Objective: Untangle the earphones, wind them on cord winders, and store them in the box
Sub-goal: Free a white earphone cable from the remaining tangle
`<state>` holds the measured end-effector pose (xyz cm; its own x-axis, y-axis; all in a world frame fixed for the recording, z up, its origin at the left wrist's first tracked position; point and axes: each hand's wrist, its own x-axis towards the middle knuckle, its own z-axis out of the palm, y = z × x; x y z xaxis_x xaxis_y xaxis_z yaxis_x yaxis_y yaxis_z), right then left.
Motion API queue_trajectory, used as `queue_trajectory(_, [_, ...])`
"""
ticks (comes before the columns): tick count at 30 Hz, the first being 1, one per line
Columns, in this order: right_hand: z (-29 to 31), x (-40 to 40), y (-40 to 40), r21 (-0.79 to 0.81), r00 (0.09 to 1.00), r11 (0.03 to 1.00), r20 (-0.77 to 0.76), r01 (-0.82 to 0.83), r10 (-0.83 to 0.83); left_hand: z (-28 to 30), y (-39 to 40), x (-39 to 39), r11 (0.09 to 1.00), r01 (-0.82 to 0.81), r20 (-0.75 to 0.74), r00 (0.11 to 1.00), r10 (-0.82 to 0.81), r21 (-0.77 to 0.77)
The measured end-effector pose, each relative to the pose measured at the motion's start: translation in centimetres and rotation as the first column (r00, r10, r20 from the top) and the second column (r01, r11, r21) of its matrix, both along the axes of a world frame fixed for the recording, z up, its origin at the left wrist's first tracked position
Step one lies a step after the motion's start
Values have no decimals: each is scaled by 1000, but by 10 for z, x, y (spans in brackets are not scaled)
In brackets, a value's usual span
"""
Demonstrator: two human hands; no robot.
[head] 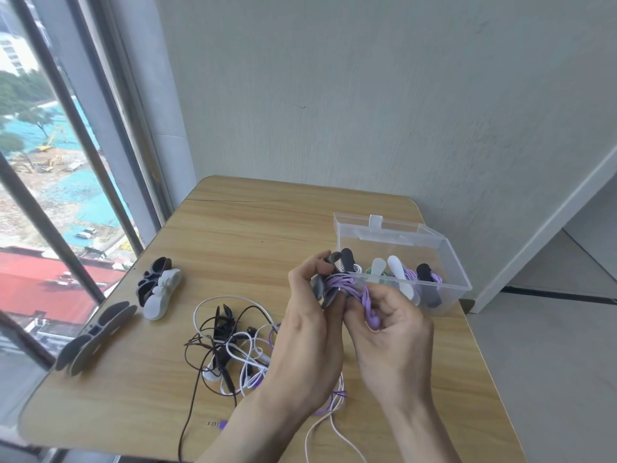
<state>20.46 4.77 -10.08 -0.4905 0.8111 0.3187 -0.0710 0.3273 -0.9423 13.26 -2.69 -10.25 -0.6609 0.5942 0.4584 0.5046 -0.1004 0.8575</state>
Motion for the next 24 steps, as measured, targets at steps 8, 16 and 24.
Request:
queue_trajectory(8, [3,1,7,18,994,994,26,-105,105,5,-7,-5,1000,12,63,998,-10,-27])
queue_trajectory(16, [3,7,17,-21,966,967,42,-254,255,9,-18,-23,989,138,157,979,-127,-59])
queue_trajectory(24, [-1,5,22,12,965,981,182,-192,187,0,-19,-22,985,144,170,977,-126,-96])
